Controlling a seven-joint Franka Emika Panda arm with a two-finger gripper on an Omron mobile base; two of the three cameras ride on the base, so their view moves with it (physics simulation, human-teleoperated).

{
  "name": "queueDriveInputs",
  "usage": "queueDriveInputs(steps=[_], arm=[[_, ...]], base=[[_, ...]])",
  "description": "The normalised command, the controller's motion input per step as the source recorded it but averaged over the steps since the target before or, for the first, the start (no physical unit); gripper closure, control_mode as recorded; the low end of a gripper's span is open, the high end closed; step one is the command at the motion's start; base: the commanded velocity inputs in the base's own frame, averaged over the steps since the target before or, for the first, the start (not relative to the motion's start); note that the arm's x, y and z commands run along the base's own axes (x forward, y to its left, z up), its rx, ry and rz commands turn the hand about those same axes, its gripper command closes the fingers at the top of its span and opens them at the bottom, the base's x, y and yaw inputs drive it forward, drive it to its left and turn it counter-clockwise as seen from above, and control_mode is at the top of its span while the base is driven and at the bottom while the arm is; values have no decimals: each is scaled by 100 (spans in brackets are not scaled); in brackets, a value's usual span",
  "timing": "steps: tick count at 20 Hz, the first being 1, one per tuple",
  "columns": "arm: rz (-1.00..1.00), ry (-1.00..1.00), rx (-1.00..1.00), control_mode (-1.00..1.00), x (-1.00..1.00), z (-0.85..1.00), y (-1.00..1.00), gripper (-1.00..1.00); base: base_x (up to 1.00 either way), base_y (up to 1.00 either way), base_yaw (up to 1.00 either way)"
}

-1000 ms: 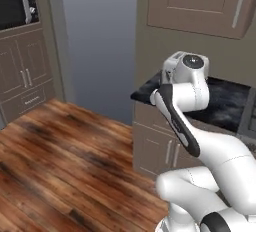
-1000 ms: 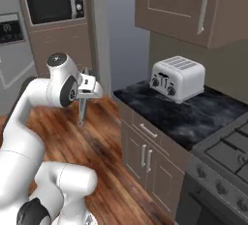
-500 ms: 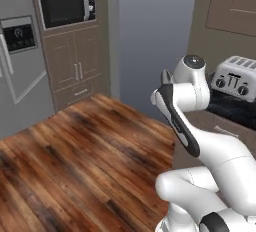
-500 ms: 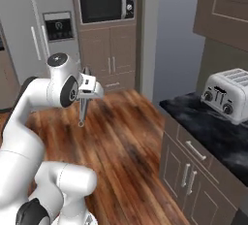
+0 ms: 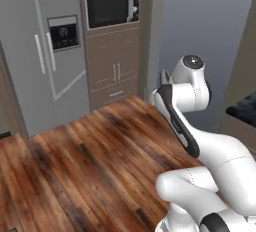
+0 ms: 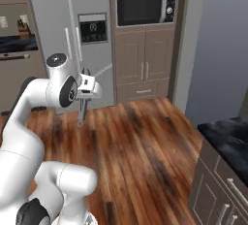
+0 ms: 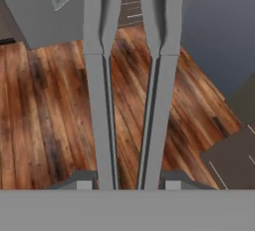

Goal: Take the tongs from the drawer on the right and place them on the dining counter next to the tray containing the kebab skewer.

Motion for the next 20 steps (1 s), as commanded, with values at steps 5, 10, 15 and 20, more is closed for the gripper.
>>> queueDriveInputs(steps=[5, 10, 15, 20], arm=[[0, 0, 0, 100, 0, 0, 0, 100], [0, 0, 0, 100, 0, 0, 0, 100], [0, 0, 0, 100, 0, 0, 0, 100], [0, 0, 0, 100, 0, 0, 0, 100]], base=[[50, 19, 22], [5, 17, 42], [-16, 5, 52], [-24, 2, 48]])
